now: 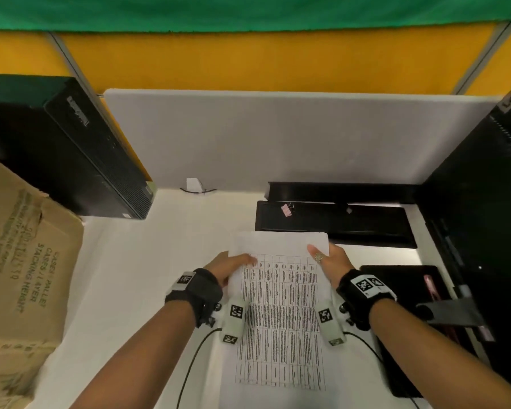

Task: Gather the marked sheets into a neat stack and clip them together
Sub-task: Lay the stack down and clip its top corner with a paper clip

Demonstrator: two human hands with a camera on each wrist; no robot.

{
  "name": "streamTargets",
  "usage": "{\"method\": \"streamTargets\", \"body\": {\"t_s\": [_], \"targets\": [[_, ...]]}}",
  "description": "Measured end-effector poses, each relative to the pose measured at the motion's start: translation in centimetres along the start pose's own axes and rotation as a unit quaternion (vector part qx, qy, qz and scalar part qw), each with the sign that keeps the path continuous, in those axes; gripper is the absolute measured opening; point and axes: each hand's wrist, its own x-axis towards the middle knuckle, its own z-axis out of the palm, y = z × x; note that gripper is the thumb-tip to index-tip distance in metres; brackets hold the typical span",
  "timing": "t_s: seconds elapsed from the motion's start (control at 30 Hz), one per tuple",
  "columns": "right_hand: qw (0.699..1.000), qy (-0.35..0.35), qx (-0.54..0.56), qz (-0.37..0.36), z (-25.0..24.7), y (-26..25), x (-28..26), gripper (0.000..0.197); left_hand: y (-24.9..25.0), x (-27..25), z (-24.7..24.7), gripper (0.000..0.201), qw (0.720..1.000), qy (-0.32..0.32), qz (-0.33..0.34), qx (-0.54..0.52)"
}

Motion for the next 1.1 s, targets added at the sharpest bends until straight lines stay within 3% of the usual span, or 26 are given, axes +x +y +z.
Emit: {"method": "streamTargets", "body": {"t_s": [0.17,0.3,0.37,0.47,0.57,0.63,0.73,0.8,0.93,1.1], "targets": [[1.000,0.002,-0.023,0.008,-0.3,0.7,1.8,0.027,0.3,2.3,-1.3,0.006,0.994,0.087,0.049,-0.034],[0.998,0.023,-0.052,0.012,-0.3,1.3,3.0,0.025,0.5,3.3,-1.5,0.026,0.992,0.114,0.056,-0.002],[0.987,0.074,-0.142,-0.005,-0.5,1.1,3.4,0.025,0.3,3.8,-1.3,0.029,0.990,0.126,0.057,0.023],[0.924,0.175,-0.334,-0.064,-0.8,-1.1,3.0,0.025,0.0,4.1,-1.2,0.031,0.987,0.139,0.067,0.051],[0.860,0.197,-0.441,-0.169,0.1,-4.1,3.8,0.019,-0.3,4.4,-1.3,0.031,0.985,0.141,0.072,0.068],[0.869,0.178,-0.432,-0.160,1.4,-5.6,5.2,0.019,-0.3,4.4,-1.3,0.033,0.984,0.146,0.073,0.067],[0.922,0.131,-0.361,-0.049,3.5,-7.3,7.6,0.030,-0.3,4.7,-1.4,0.033,0.984,0.149,0.067,0.071],[0.938,0.114,-0.328,0.012,4.5,-7.8,8.9,0.038,-0.3,4.9,-1.5,0.032,0.985,0.149,0.062,0.068],[0.956,0.142,-0.253,0.048,5.5,-7.6,10.1,0.033,-0.5,5.1,-1.5,0.033,0.985,0.152,0.060,0.060],[0.947,0.153,-0.271,0.081,6.0,-8.2,10.0,0.039,-0.7,5.3,-1.4,0.032,0.983,0.161,0.057,0.061]]}}
